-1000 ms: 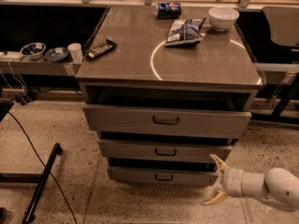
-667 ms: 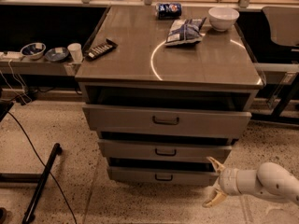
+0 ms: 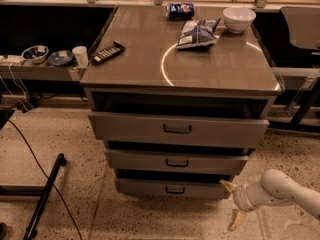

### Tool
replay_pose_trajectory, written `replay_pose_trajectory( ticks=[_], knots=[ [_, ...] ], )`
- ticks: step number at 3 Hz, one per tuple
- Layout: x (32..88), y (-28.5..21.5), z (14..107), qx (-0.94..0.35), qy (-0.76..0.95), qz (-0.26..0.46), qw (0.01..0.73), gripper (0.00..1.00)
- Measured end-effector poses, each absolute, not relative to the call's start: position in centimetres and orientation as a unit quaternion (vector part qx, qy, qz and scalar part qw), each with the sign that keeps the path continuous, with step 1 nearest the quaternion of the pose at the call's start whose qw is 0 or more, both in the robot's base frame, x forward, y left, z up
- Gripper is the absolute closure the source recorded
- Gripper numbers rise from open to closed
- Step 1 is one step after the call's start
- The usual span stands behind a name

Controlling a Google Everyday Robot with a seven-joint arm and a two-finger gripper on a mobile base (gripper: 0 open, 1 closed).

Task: Open bottom drawer

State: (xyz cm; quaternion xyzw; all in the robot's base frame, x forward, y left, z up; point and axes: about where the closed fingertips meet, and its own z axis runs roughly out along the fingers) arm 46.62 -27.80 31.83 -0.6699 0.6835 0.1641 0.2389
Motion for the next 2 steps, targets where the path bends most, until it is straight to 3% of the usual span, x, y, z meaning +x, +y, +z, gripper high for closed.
replay_pose_trajectory(
  ticks=[2],
  knots=[
    [46.04,-28.83,28.34,-0.679,0.673,0.184,0.226,0.00]
  ],
)
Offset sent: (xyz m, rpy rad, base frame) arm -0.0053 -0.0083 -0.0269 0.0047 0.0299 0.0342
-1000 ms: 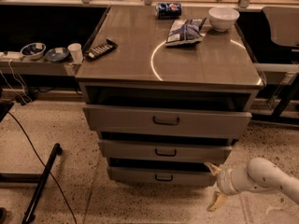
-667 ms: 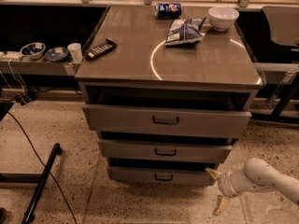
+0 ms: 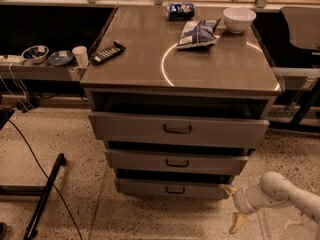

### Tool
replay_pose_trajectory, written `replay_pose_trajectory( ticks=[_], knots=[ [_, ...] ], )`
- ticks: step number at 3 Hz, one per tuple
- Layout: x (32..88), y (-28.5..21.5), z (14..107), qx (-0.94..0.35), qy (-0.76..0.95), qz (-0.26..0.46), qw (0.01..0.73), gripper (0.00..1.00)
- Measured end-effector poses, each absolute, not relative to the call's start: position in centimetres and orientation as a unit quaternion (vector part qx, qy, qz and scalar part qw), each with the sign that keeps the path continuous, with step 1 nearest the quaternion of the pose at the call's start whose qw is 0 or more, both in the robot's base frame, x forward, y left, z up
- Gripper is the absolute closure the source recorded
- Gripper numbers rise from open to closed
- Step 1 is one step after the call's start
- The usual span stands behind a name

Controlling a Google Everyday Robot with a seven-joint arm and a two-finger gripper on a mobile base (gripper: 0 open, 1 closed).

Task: Open bottom drawer

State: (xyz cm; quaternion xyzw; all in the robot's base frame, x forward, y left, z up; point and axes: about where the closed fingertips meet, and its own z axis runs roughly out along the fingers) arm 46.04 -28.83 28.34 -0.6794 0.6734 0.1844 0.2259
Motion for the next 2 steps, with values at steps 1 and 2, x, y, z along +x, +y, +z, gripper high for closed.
replay_pose_trajectory(
  ticks=[1,2],
  knots=[
    [47.5,-27.5,24.8,-0.672,0.681,0.183,0.229,0.00],
    [48.9,-26.3,22.7,-0.664,0.683,0.174,0.251,0.00]
  ],
)
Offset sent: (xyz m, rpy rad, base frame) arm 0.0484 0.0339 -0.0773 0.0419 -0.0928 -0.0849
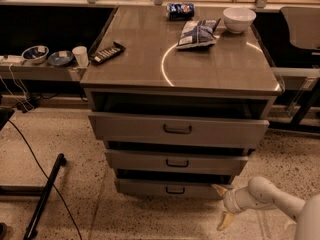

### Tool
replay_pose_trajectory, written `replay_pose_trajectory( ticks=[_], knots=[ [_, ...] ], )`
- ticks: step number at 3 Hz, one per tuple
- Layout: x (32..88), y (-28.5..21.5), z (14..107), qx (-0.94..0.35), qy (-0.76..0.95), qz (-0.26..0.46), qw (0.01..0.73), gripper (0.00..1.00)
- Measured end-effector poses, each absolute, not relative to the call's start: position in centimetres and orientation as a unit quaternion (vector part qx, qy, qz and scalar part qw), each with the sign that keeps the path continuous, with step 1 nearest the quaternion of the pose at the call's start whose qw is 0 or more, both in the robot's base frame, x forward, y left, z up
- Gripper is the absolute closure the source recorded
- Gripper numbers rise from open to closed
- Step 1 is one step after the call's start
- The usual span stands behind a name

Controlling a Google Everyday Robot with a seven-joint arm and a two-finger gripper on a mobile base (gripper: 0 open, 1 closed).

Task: Open bottom drawer

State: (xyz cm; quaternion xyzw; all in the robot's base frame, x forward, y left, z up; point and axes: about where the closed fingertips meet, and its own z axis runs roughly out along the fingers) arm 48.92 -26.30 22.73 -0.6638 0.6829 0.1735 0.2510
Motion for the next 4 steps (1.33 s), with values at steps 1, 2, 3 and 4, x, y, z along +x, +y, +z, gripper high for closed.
replay_pose_trajectory(
  ticks=[1,2,3,4],
  knots=[
    [50.2,-24.9,21.8,-0.664,0.681,0.154,0.269,0.00],
    [51.9,-23.4,21.0,-0.668,0.679,0.136,0.273,0.00],
    [54.1,-22.1,19.7,-0.663,0.684,0.128,0.276,0.00],
    [55.7,-21.8,18.8,-0.654,0.692,0.127,0.277,0.00]
  ],
)
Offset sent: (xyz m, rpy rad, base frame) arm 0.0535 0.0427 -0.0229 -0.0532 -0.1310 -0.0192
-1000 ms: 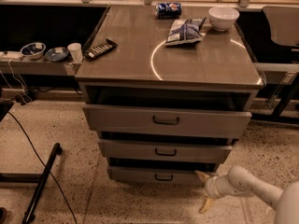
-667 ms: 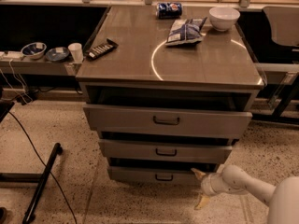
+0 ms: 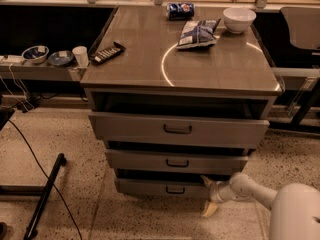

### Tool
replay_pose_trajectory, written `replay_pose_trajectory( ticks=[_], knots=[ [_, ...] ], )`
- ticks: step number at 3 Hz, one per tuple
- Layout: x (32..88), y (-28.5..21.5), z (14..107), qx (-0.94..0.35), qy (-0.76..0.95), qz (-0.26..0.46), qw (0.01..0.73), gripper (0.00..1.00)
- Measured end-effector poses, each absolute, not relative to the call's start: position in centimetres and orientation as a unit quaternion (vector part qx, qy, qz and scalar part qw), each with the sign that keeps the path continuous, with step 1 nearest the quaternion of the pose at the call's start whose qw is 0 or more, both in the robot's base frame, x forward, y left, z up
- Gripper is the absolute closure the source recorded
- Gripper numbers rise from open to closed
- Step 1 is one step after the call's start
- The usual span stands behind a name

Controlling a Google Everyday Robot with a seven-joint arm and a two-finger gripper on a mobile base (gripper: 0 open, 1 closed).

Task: Open bottom drawer

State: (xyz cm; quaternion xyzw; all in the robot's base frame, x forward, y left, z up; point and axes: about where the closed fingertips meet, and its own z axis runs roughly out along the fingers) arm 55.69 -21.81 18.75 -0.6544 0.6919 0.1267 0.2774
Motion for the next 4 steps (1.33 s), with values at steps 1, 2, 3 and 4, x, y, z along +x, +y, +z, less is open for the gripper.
replay_pose_trajectory(
  ticks=[1,2,3,4],
  knots=[
    [56.55,-21.74,18.47,-0.646,0.699,0.127,0.279,0.05],
    [56.48,-21.66,18.38,-0.640,0.704,0.129,0.280,0.23],
    [56.39,-21.64,18.26,-0.639,0.705,0.130,0.280,0.36],
    [56.13,-21.62,18.18,-0.638,0.705,0.133,0.280,0.38]
  ],
)
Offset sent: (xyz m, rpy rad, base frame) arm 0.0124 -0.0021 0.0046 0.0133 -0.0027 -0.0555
